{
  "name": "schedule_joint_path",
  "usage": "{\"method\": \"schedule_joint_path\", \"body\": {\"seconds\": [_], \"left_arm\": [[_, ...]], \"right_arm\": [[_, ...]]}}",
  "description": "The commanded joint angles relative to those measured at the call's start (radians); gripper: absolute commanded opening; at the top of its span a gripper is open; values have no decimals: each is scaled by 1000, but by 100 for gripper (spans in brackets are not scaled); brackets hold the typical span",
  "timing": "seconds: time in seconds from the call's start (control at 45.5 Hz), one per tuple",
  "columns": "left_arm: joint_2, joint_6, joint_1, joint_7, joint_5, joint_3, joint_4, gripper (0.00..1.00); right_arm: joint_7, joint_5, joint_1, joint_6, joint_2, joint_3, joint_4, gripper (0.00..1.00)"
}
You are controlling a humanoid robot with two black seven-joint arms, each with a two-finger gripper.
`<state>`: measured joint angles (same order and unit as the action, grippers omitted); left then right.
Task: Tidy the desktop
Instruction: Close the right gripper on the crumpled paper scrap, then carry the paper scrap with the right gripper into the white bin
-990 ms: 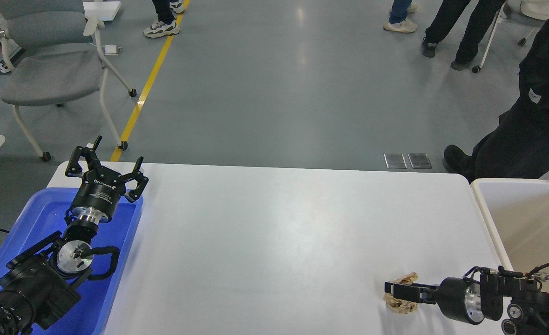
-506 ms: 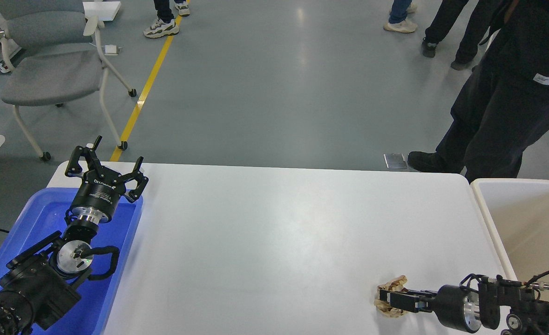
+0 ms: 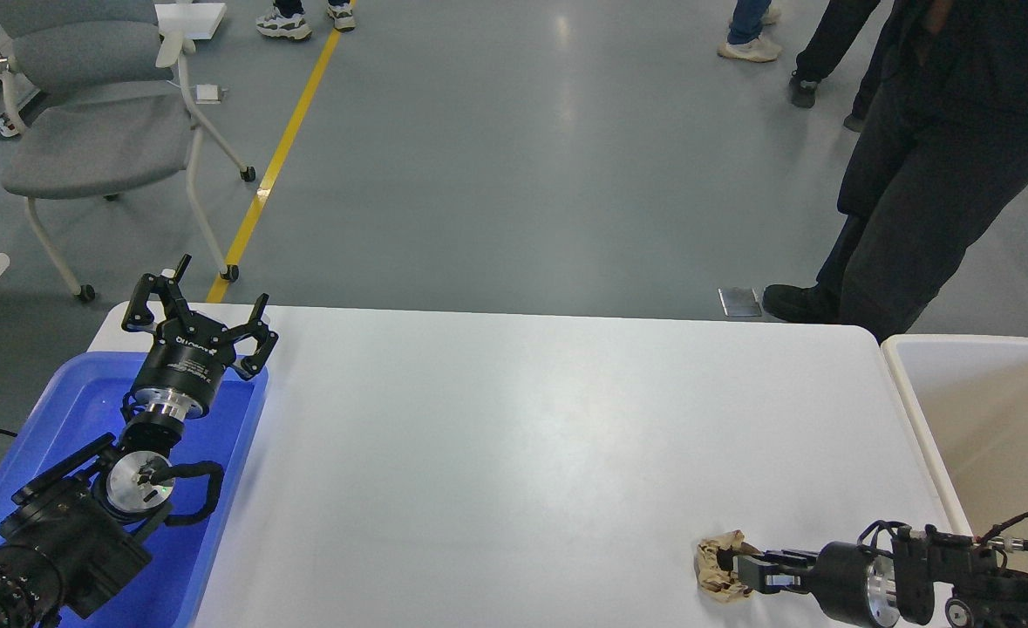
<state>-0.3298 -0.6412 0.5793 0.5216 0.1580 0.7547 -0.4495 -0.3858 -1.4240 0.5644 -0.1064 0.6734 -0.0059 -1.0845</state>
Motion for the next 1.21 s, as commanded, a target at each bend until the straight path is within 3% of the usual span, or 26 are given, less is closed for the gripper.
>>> {"method": "schedule_joint_path", "body": {"seconds": [0.0, 0.44, 0.55, 0.792, 0.968, 1.188], "left_arm": [[0, 0, 1, 0, 0, 0, 0, 100], [0, -2, 1, 0, 0, 0, 0, 100], [0, -2, 1, 0, 0, 0, 0, 100], [0, -2, 1, 0, 0, 0, 0, 100], [0, -3, 1, 0, 0, 0, 0, 100], [0, -3, 1, 0, 0, 0, 0, 100]], "right_arm": [[-24, -1, 11, -21, 60, -3, -26, 0], [-88, 30, 141, -3, 439, -8, -348, 0], [-93, 43, 195, 34, 560, -6, -429, 0], [-159, 68, 322, 169, 753, -5, -482, 0], [-173, 149, 374, 221, 799, -3, -473, 0], [-104, 523, 353, 221, 733, -9, -306, 0]]}}
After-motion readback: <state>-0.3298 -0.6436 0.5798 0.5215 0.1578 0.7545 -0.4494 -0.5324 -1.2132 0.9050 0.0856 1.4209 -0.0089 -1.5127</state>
